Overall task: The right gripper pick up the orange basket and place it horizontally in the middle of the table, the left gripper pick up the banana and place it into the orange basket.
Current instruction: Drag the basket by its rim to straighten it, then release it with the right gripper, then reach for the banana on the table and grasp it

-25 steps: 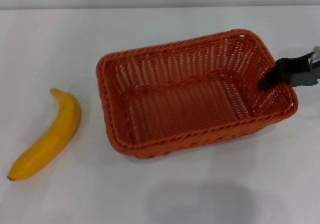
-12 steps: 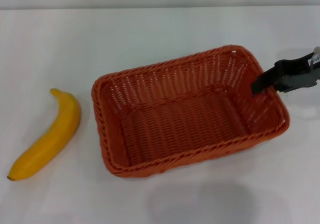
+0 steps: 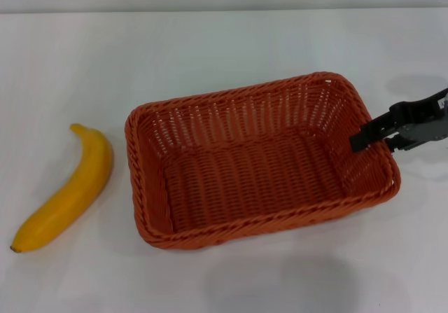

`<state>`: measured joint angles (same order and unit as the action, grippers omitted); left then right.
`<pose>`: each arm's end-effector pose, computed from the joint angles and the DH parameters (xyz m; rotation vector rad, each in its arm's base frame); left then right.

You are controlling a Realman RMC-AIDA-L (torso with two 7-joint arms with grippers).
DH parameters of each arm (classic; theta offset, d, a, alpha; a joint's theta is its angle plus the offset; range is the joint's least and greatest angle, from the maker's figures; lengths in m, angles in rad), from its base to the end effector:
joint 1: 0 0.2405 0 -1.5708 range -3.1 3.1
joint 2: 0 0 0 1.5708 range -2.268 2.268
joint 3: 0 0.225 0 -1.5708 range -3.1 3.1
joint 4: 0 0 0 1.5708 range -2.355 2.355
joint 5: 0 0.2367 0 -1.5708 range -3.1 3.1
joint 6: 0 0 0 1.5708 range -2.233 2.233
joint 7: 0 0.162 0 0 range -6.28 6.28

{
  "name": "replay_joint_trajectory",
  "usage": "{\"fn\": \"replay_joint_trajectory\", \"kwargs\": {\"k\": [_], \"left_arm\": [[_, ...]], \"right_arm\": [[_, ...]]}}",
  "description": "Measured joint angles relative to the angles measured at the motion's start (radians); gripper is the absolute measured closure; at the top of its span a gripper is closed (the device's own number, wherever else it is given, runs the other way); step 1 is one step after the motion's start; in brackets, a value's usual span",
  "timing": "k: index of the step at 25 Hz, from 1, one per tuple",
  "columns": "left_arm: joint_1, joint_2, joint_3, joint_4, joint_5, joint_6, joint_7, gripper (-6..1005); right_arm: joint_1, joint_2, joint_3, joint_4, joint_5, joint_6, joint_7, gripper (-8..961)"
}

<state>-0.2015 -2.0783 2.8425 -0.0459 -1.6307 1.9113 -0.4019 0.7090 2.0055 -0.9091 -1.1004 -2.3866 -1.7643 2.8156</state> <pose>-0.3497 0.2148 0.0966 -1.1464 -0.2362 -0.9990 0.1775 0.3764 0.0580 -2.3828 1.8103 -0.0136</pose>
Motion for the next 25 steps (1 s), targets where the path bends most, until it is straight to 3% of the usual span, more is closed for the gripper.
{"fn": "replay_joint_trajectory", "kwargs": {"k": [10,15,20,21,22,25], "left_arm": [[0.001,0.002,0.0,-0.001,0.002,0.0,-0.012,322],[-0.003,0.004,0.001,-0.013,0.015,-0.001,-0.066,321],[-0.003,0.006,0.001,-0.119,0.074,0.001,-0.266,321],[-0.004,0.006,0.002,-0.158,0.087,0.002,-0.338,321],[-0.005,0.006,0.002,-0.192,0.099,0.003,-0.399,321],[-0.016,0.007,0.002,-0.327,0.136,0.0,-0.633,321]], "right_arm": [[-0.024,-0.009,0.052,-0.027,0.0,-0.057,-0.016,369],[-0.037,-0.031,0.077,-0.074,0.0,-0.048,-0.052,370],[-0.042,-0.061,0.284,-0.086,0.043,-0.031,-0.212,371],[-0.042,-0.061,0.284,-0.086,0.043,-0.031,-0.212,371],[-0.062,-0.068,0.4,-0.079,0.097,-0.005,-0.333,371],[-0.105,-0.071,0.481,-0.078,0.178,0.051,-0.486,371]]}}
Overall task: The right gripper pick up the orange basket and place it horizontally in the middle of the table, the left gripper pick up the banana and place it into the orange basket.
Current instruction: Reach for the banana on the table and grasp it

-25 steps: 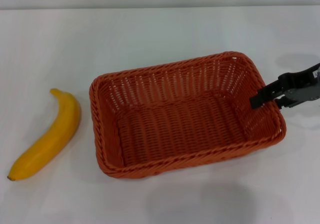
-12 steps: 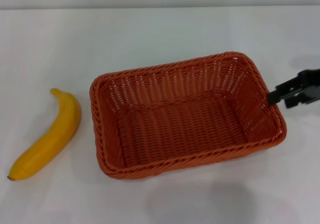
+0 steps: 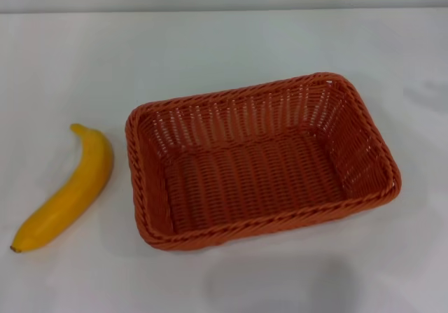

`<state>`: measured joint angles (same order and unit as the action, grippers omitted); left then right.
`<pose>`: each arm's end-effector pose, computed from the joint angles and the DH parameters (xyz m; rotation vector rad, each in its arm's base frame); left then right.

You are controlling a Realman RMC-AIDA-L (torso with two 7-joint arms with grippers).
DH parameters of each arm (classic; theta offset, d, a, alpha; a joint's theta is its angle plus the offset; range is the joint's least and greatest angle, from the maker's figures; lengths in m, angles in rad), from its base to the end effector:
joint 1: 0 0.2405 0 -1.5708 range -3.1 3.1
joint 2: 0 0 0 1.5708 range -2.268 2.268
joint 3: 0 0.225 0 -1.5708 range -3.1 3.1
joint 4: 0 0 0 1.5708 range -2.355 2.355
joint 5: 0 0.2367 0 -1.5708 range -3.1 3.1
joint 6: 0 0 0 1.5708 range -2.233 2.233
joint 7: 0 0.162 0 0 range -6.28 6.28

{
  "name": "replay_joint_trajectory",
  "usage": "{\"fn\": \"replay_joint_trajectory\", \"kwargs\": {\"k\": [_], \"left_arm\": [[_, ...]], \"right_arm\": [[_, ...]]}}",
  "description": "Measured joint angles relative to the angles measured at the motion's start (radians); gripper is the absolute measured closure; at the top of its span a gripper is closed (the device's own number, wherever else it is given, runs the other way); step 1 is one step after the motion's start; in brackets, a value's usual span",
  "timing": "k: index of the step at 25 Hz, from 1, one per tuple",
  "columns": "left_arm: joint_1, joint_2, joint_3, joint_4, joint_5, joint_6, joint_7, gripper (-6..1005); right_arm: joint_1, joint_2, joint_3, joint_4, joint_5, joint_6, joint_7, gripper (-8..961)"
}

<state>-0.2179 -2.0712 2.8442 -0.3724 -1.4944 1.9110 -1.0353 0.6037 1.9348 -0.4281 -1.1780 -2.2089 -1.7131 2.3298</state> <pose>-0.3600 0.2121 0.1347 -1.3866 -0.4912 -1.2797 0.2267 0.3798 0.1867 -2.2532 1.2683 0.6051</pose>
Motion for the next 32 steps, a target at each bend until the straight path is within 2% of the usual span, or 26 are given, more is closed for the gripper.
{"fn": "replay_joint_trajectory", "kwargs": {"k": [4,5,6,7,8,11,14,18,20,22,24,26,29,31,32], "left_arm": [[-0.041,0.009,0.0,-0.236,0.073,-0.011,-0.356,322],[-0.061,0.021,0.0,-0.311,0.111,-0.015,-0.482,322],[-0.092,0.049,0.0,-0.402,0.178,-0.012,-0.629,322],[-0.117,0.072,0.001,-0.445,0.225,-0.002,-0.711,322],[-0.117,0.072,0.001,-0.445,0.225,-0.002,-0.711,322],[-0.186,0.135,0.002,-0.529,0.385,0.04,-0.877,322],[-0.266,0.181,0.002,-0.62,0.566,0.078,-0.969,322],[-0.403,0.243,0.005,-0.727,0.91,0.121,-1.038,321],[-0.475,0.273,0.006,-0.742,1.123,0.124,-1.027,321],[-0.541,0.293,0.006,-0.741,1.301,0.123,-0.994,321],[-0.608,0.303,0.006,-0.738,1.465,0.122,-0.952,321],[-0.662,0.303,0.007,-0.736,1.593,0.121,-0.92,322],[-0.707,0.295,0.007,-0.719,1.751,0.119,-0.866,322],[-0.735,0.277,0.007,-0.68,1.868,0.097,-0.816,322],[-0.735,0.277,0.007,-0.68,1.868,0.097,-0.816,321]], "right_arm": [[-0.096,0.002,0.021,0.0,0.143,0.112,-0.2,372],[-0.12,0.006,0.02,0.0,0.177,0.137,-0.249,372],[-0.134,0.009,0.022,0.0,0.2,0.155,-0.291,372],[-0.151,0.013,0.024,0.0,0.225,0.171,-0.337,372],[-0.162,0.016,0.025,0.0,0.243,0.182,-0.369,372],[-0.194,0.025,0.026,-0.001,0.288,0.229,-0.447,373],[-0.216,0.033,0.028,0.001,0.316,0.266,-0.507,373],[-0.234,0.042,0.029,-0.006,0.347,0.295,-0.567,375],[-0.239,0.043,0.028,-0.009,0.359,0.315,-0.584,375],[-0.24,0.04,0.028,-0.009,0.361,0.324,-0.591,375],[-0.239,0.039,0.029,-0.007,0.362,0.33,-0.598,375],[-0.232,0.043,0.028,-0.005,0.363,0.343,-0.61,375],[-0.211,0.055,0.019,-0.001,0.364,0.36,-0.622,375],[-0.197,0.061,0.013,0.005,0.365,0.367,-0.625,375],[-0.196,0.063,0.011,0.007,0.368,0.368,-0.625,375]]}}
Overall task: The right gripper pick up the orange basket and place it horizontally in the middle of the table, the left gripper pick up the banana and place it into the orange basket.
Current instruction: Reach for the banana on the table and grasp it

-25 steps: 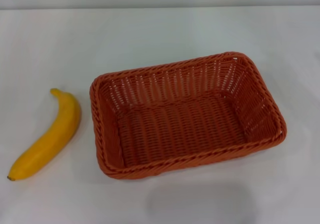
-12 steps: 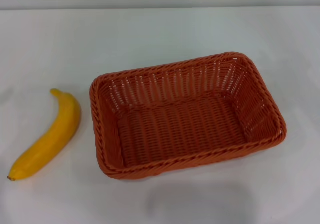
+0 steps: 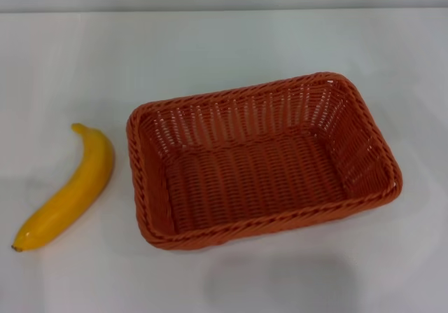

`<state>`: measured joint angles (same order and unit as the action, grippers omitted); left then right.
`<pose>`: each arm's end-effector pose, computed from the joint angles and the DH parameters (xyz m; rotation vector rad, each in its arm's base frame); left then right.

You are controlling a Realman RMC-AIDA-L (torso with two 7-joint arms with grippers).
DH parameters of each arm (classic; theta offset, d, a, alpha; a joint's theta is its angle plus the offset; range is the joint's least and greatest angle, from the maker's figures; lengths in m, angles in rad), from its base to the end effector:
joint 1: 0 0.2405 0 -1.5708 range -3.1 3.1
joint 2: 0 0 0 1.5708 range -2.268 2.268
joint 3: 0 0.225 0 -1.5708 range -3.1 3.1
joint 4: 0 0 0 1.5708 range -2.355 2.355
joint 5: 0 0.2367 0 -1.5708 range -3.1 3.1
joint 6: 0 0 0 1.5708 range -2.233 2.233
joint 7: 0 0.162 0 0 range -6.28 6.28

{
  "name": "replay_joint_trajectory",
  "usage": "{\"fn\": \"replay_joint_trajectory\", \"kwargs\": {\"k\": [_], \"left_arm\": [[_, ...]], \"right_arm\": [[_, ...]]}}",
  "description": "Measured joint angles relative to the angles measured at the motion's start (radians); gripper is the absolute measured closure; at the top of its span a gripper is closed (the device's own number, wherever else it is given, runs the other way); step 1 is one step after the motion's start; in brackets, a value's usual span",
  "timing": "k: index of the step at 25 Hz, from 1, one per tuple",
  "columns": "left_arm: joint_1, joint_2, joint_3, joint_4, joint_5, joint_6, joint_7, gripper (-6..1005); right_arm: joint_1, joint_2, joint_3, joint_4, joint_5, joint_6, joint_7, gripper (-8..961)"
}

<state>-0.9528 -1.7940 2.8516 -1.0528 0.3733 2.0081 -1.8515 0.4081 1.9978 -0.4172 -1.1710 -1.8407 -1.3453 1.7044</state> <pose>-0.3090 0.3074 0.2043 -2.2880 -1.6304 0.1325 0.2744 0.3739 0.2267 -1.9451 0.6091 0.6620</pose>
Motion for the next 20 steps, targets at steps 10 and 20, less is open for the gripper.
{"fn": "replay_joint_trajectory", "kwargs": {"k": [10,20], "left_arm": [[-0.113,-0.139,-0.001,0.05,0.074,-0.173,0.027,342],[-0.215,-0.262,-0.003,0.129,0.23,-0.305,-0.051,349]], "right_arm": [[-0.014,0.005,0.004,0.02,0.014,0.002,-0.008,376],[-0.007,0.006,0.003,0.045,0.03,0.004,-0.03,376]]}}
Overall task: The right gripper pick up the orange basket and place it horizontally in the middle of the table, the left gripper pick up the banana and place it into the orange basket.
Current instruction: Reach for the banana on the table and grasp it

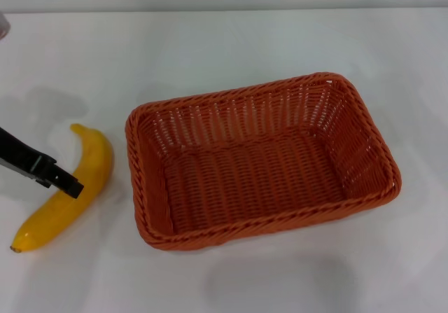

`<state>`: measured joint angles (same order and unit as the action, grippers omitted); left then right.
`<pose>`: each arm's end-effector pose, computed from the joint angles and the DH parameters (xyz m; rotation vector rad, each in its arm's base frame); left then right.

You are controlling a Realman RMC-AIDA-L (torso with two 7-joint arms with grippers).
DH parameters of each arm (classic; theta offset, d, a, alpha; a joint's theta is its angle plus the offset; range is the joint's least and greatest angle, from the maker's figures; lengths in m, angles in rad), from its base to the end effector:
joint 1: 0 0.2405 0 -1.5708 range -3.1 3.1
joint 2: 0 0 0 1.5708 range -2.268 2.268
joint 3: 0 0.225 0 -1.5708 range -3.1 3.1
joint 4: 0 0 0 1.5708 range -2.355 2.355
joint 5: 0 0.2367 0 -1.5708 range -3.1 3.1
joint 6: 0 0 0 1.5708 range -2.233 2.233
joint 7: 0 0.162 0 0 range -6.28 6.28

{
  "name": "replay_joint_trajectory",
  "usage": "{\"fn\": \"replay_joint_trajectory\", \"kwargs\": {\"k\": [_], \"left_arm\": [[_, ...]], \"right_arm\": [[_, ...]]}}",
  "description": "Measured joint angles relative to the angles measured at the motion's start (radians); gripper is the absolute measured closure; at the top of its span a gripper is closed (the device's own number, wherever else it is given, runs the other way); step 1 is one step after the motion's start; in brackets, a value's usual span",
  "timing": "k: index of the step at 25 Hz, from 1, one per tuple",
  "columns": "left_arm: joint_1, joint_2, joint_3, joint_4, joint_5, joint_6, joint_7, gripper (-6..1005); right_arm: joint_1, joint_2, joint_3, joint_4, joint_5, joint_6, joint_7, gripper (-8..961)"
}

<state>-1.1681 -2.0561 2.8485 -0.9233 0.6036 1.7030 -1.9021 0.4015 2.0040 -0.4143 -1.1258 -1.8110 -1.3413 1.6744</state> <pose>-0.2756 0.3565 0.0804 -2.4752 -1.4742 0.5126 0.2813 0.3727 0.2181 -1.9374 0.6266 0.6969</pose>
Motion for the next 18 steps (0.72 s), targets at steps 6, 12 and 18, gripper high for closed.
{"fn": "replay_joint_trajectory", "kwargs": {"k": [6,12,18], "left_arm": [[-0.014,-0.01,0.0,0.02,0.012,-0.028,-0.07,351],[-0.009,-0.017,0.0,0.108,0.039,-0.094,-0.123,354],[-0.006,-0.017,0.0,0.136,0.064,-0.13,-0.147,359]], "right_arm": [[-0.012,0.001,0.001,0.002,0.009,-0.007,-0.002,376],[-0.022,0.001,0.003,0.003,0.011,-0.025,-0.003,376],[-0.024,0.001,0.009,0.003,0.012,-0.037,-0.004,376]]}}
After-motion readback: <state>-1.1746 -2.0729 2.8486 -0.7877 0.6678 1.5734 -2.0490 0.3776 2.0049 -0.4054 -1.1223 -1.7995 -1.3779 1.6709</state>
